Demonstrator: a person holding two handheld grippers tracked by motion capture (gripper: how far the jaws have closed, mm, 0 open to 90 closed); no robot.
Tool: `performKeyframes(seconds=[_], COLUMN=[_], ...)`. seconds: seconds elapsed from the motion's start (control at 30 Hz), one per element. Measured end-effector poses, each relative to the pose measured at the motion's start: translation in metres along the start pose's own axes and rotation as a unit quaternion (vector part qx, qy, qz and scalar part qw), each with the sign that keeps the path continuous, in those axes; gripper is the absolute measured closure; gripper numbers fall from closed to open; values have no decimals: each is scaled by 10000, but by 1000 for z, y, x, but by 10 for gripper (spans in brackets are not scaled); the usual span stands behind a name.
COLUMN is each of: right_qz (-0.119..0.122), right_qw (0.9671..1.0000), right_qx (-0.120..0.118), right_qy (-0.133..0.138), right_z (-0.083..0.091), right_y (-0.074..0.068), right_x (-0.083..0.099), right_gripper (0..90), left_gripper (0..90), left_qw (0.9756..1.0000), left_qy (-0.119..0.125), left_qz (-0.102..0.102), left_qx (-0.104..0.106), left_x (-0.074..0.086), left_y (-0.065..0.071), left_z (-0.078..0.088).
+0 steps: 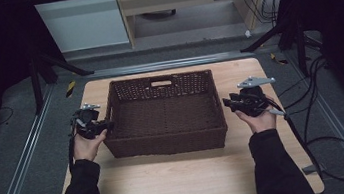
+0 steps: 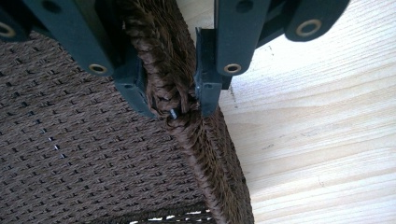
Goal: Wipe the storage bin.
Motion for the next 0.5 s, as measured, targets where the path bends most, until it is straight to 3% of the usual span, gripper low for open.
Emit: performKeyframes(seconds=[0.23,0.5], right_qz=[-50,-32], right_qw=[9998,9994], right_qx=[-135,-159], right_qy=[-156,-314], right_z=[-21,-27], right_y=[-5,-10], right_x=[5,8], right_gripper=[674,715], left_gripper=[691,647], left_qw=[10000,9998], left_qy=[23,23], left_qz=[-13,-75], left_qx=[-31,-173], left_x=[0,-1], left_y=[1,0], left_z=[0,1])
Point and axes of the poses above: each handheld gripper's, and its own axes: z roughly backward along the jaws, x roughly out of its underside, y roughly to its right, the point moved 6 cm from there along -z, roughly forward along the jaws, and after that the axes turned 7 degrees about y, right-handed, at the moved point
